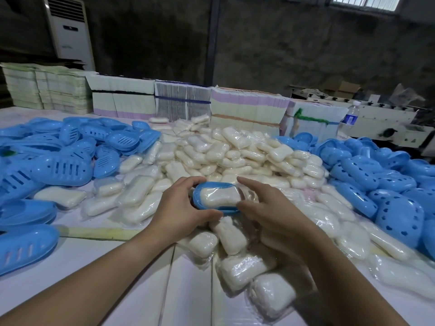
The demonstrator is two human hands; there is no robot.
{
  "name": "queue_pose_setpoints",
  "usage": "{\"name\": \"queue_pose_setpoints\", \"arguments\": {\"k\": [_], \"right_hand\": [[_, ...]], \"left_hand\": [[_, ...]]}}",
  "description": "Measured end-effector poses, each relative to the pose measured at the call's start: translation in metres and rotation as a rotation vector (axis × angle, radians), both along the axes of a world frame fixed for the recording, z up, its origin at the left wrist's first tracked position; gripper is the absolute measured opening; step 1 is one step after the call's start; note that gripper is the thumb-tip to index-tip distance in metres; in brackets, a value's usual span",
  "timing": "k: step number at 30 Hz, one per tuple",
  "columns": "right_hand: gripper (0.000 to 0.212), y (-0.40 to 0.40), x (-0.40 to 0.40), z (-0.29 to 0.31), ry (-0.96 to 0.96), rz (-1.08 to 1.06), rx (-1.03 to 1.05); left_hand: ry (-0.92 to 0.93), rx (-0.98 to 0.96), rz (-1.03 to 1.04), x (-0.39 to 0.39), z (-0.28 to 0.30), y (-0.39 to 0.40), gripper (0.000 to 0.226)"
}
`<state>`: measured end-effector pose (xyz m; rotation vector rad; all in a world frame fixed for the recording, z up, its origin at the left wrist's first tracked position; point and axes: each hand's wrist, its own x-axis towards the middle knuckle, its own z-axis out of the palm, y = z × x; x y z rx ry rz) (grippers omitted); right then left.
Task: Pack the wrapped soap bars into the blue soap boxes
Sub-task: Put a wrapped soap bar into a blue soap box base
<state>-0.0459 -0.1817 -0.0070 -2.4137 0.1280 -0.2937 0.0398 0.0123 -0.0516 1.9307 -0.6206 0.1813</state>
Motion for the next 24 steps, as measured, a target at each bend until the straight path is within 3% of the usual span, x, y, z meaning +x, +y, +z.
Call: {"name": "queue_pose_setpoints", "arguments": {"k": [6,19,24], "right_hand": [[0.035,-0.011,0.000,0.002,0.005,0.038,-0.066],[0.035,-0.023,0.007,0.004,0.055,0.124,-0.069],[0.035,-0.018,0.010,0.000,-0.014,0.065,-0.114]], "left_hand": [[0.053,-0.005,-0.030,0.001,0.002,0.002,0.078],[0.144,-0.010,-0.118,0.006,0.005,0.004,0.078],[0.093,0.028,-0.092,0.007,0.004,0.002,0.080]]}}
